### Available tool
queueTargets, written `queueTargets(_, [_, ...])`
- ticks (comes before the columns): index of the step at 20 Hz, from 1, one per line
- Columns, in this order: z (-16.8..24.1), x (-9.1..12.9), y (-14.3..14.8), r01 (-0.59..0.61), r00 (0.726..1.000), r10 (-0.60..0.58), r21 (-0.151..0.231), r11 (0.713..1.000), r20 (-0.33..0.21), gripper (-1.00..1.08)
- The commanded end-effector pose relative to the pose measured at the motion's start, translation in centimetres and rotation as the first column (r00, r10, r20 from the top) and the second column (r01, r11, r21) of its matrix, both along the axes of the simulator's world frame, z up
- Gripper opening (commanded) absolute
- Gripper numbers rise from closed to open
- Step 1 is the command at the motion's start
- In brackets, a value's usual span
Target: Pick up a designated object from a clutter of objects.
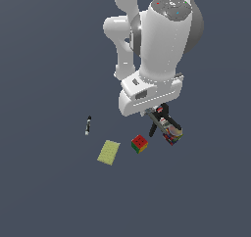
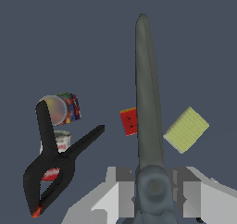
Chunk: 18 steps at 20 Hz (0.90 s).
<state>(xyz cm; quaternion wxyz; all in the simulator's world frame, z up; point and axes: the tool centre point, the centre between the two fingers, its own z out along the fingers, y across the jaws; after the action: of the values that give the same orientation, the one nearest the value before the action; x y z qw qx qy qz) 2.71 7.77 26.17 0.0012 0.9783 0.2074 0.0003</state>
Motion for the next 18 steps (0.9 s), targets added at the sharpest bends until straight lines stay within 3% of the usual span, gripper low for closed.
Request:
queueTargets(1, [2.1,0.8,1.5,0.001,1.000,-0.001,0.000,1.000,-0.001,-1.00])
queueTargets(18, [11.1,5.2,8.6,0.001,1.000,-0.001,0.002,1.000,-0.001,-1.00])
